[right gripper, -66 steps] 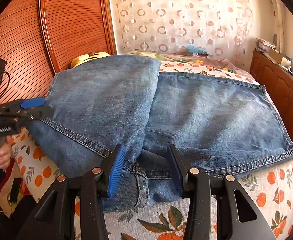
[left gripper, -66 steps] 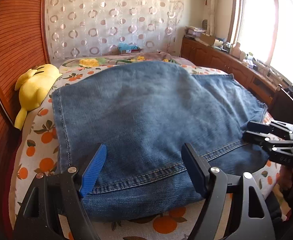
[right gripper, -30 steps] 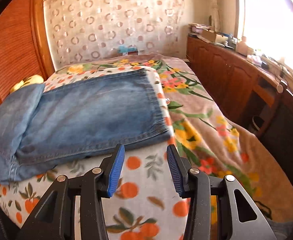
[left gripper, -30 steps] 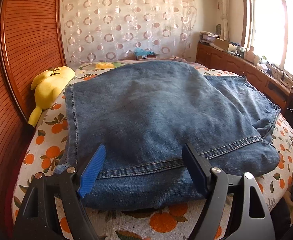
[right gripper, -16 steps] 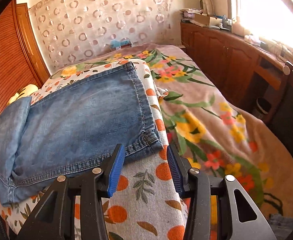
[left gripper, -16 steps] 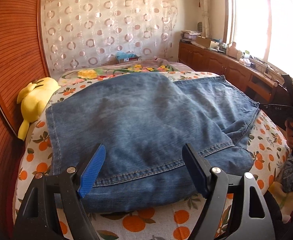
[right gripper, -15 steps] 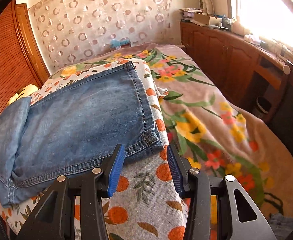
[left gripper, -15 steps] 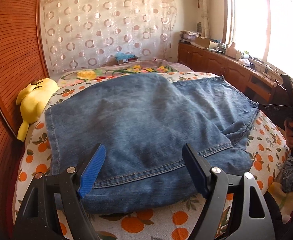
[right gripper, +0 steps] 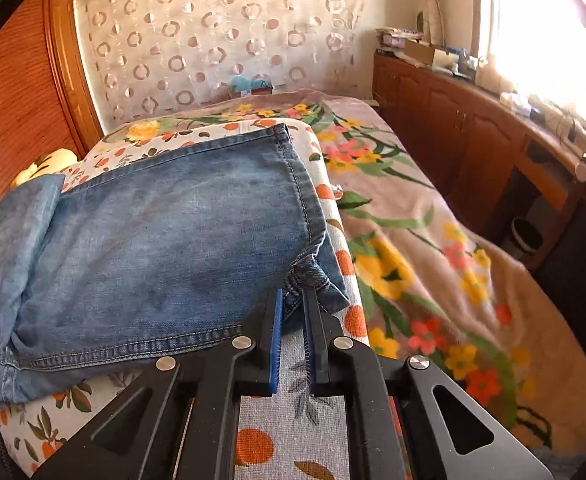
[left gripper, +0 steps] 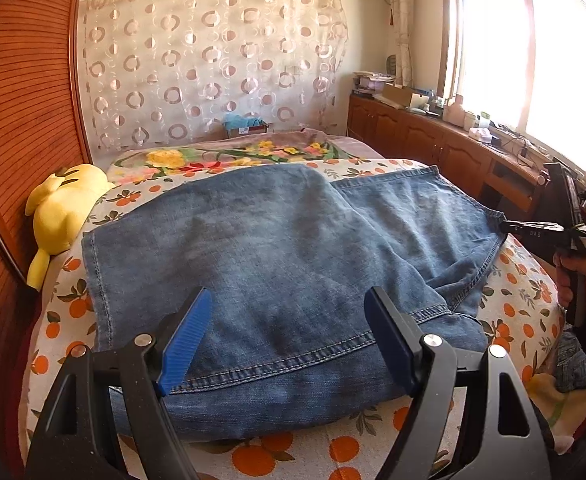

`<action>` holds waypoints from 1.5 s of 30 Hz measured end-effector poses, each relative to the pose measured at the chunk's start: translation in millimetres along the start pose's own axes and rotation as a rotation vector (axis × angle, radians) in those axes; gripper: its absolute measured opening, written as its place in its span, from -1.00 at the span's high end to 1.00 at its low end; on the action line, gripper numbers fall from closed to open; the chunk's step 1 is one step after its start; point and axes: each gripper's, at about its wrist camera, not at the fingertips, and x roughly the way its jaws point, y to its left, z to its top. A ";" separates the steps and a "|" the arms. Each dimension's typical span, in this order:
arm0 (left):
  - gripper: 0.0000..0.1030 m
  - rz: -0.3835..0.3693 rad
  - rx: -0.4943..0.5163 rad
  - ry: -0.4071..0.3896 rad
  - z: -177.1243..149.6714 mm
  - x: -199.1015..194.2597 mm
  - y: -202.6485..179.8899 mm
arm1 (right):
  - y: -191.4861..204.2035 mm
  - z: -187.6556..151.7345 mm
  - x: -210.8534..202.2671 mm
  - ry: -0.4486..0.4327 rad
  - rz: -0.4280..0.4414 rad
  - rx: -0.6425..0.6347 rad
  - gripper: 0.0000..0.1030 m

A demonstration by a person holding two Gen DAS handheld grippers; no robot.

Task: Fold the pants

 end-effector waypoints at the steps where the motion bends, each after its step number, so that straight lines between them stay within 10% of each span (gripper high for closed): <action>1: -0.55 0.004 -0.002 -0.001 0.3 -0.6 1.5 | 0.9 1.0 -1.9 -0.006 0.000 -0.007 0.83; 15: -0.55 0.049 -0.068 -0.033 -0.8 -27.8 46.5 | 100.5 35.5 -40.9 -0.143 0.228 -0.174 0.85; 27: -0.55 0.128 -0.147 -0.078 -8.4 -56.1 99.9 | 235.1 34.6 -104.2 -0.182 0.604 -0.382 0.86; 45: -0.55 0.084 -0.080 -0.010 1.5 -21.9 69.9 | 212.9 7.2 -84.0 -0.088 0.516 -0.389 0.35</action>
